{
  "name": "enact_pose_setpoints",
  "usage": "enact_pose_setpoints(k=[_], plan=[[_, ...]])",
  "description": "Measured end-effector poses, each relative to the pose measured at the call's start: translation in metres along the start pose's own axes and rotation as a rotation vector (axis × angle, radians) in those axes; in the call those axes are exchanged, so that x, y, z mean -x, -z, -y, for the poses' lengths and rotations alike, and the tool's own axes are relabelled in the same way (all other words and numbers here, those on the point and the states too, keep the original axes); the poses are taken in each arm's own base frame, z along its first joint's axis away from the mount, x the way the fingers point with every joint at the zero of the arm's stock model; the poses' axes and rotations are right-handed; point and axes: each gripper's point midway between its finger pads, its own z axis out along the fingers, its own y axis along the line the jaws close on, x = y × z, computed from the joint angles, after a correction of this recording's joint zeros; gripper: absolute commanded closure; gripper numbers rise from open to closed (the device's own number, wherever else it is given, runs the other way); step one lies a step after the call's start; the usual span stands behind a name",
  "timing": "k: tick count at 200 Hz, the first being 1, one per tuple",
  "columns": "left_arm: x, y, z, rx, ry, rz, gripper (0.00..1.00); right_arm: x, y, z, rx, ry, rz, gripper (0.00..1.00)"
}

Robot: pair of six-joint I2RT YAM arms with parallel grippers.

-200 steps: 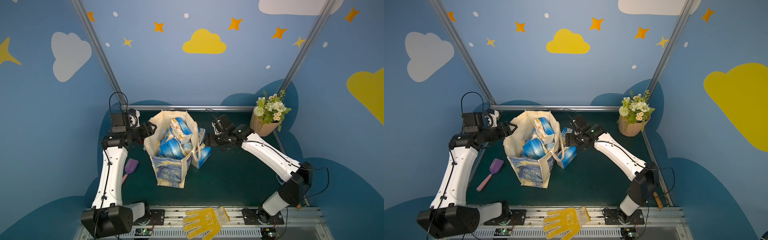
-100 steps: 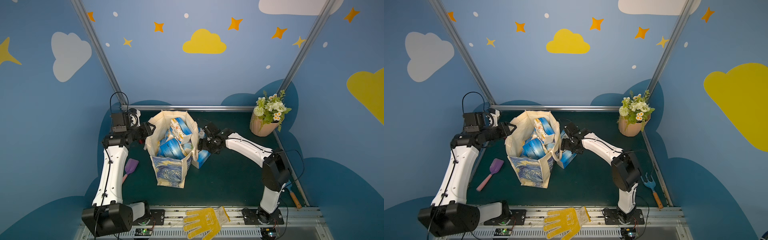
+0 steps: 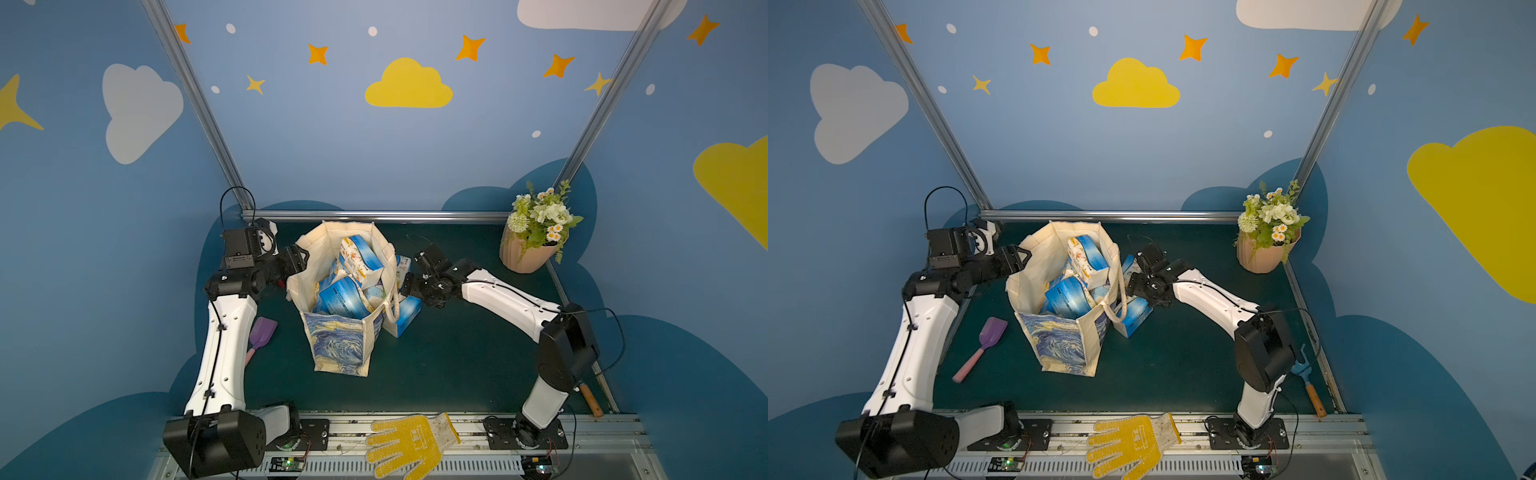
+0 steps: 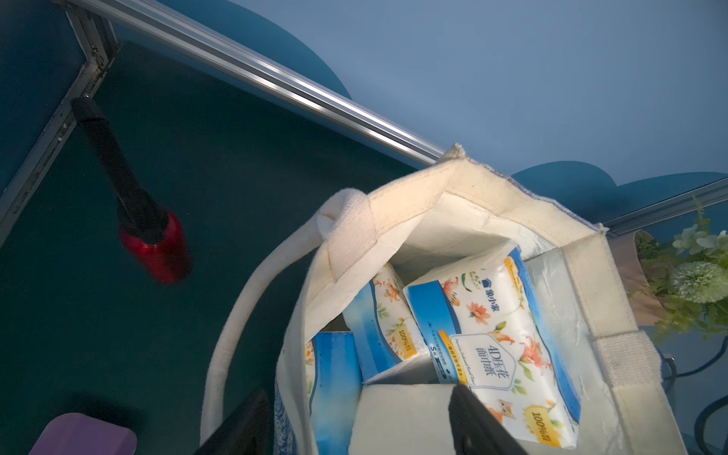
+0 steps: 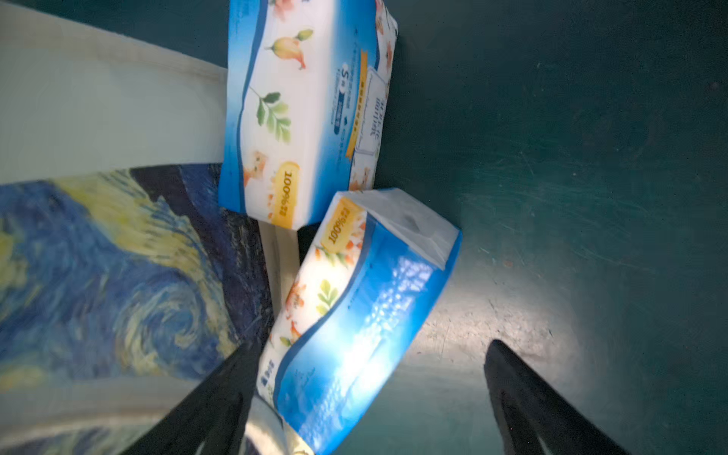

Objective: Put tissues into the canvas bag
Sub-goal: Pick up the pack of facial tissues from the center of the board.

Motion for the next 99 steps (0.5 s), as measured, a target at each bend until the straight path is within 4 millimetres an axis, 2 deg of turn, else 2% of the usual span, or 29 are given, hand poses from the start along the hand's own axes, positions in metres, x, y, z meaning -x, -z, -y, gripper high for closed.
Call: enact_pose_setpoints(k=[50, 99], plan=[[0.001, 0.000, -0.002, 0.014, -0.015, 0.006, 0.55, -0.004, -0.039, -0.003, -0.038, -0.017, -0.075, 0.09], [0.006, 0.010, -0.001, 0.026, -0.034, 0.040, 0.55, -0.017, -0.044, -0.004, -0.048, -0.009, -0.117, 0.09]])
